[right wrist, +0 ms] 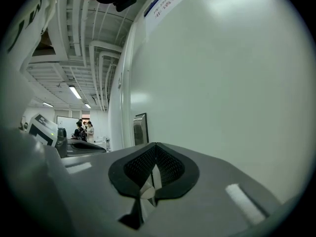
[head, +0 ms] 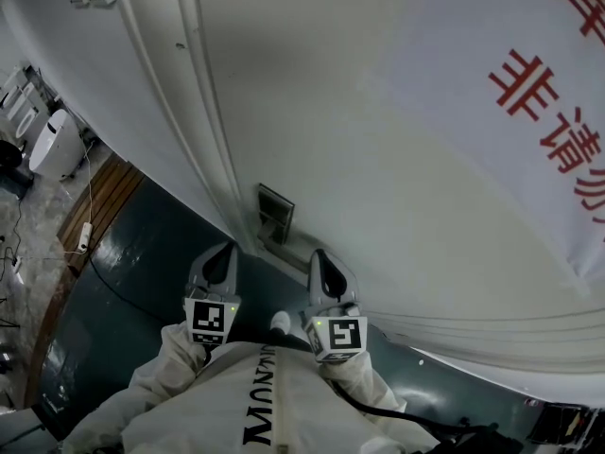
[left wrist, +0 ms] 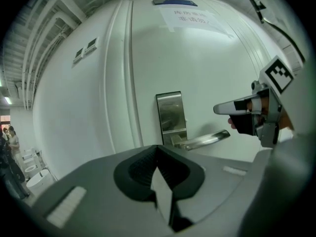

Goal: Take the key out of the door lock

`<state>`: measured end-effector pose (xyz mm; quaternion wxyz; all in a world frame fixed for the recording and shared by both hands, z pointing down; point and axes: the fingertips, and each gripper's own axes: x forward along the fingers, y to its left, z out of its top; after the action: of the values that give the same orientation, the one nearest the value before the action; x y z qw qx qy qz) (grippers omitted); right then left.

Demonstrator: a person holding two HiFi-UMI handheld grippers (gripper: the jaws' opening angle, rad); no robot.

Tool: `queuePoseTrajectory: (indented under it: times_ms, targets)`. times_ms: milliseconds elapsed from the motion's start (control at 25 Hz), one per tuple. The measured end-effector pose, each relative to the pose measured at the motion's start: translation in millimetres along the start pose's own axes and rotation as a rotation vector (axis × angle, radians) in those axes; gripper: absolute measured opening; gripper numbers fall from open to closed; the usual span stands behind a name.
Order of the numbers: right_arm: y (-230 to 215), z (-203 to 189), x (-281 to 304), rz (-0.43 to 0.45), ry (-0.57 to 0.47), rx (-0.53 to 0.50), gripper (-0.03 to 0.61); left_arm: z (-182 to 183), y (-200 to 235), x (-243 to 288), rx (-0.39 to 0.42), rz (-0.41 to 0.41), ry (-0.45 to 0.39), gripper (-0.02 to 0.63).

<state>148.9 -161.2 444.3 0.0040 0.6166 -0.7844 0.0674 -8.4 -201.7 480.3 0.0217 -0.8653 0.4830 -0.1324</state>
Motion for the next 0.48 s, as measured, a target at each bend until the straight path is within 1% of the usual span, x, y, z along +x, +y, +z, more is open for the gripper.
queuePoseTrajectory:
  times_ms: [160, 320, 400, 480]
  targets:
    - [0, 2, 4, 0.004, 0.001, 0.002, 0.002, -1, -2, 4, 0.005, -0.015, 0.014, 0.0]
    - [0, -5, 6, -0.018, 0.023, 0.001, 0.002, -1, -4, 9, 0.005, -0.048, 0.012, 0.0]
    - [0, -4, 6, -0.033, 0.022, 0.009, 0.002, -3, -6, 11, -0.009, -0.072, 0.018, 0.0]
    - [-1, -3, 6, -0.052, 0.023, 0.009, 0.002, -4, -9, 13, -0.041, -0.097, 0.022, 0.0]
